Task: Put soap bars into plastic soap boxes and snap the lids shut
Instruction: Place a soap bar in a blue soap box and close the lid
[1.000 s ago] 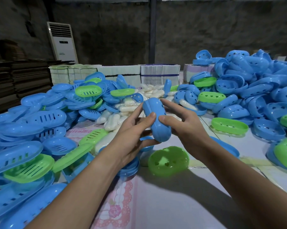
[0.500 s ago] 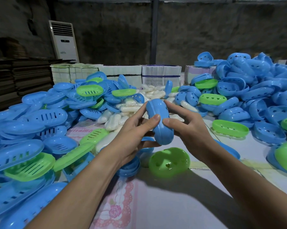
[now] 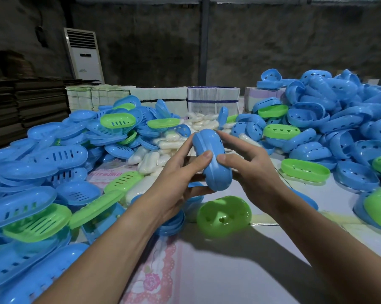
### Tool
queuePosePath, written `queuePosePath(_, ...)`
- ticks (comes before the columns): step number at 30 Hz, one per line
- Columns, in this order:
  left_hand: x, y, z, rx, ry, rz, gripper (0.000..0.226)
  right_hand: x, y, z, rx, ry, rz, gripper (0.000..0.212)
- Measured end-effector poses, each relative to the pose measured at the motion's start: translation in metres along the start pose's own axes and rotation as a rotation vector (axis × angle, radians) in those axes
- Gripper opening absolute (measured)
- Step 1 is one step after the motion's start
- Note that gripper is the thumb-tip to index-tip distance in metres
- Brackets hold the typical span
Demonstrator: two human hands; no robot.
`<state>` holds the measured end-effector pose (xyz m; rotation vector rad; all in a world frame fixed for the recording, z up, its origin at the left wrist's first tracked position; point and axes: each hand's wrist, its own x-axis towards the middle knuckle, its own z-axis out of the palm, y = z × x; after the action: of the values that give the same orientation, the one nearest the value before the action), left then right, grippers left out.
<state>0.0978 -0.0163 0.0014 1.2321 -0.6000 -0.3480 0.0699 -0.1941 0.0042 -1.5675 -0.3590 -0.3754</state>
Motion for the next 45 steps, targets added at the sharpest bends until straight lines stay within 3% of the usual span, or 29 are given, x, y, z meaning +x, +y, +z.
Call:
queuePosePath(5,0.002,-0.002,0.000,-0.018,-0.005,-0.003,0.059,0.001,-0.003,-0.001,0.006,-0.002,0.030,0.052)
queuePosePath(12,0.004,-0.005,-0.004,-0.010,-0.052,-0.041,0.039,0.004,-0.011,-0.003,0.034,0.039,0.128,0.052)
queuePosePath(18,0.007,-0.008,-0.004,-0.012,-0.059,-0.129,0.020,0.006,-0.018,-0.011,-0.053,0.043,0.215,0.026)
queuePosePath(21,0.008,-0.009,-0.006,0.007,-0.034,-0.149,0.015,0.006,-0.017,-0.010,-0.071,0.059,0.217,0.027)
queuePosePath(27,0.008,-0.006,-0.011,0.013,0.010,-0.118,0.025,0.003,-0.013,-0.002,-0.069,0.016,0.189,0.055)
queuePosePath(34,0.005,-0.002,-0.010,-0.018,0.041,-0.068,0.029,-0.002,-0.006,0.009,-0.038,0.037,0.140,0.054)
queuePosePath(40,0.003,0.001,-0.009,-0.029,0.034,-0.076,0.059,-0.003,-0.004,0.008,-0.023,0.025,0.128,0.055)
queuePosePath(45,0.002,0.001,-0.007,-0.020,0.024,-0.053,0.056,-0.004,-0.001,0.009,-0.019,0.049,0.069,0.054)
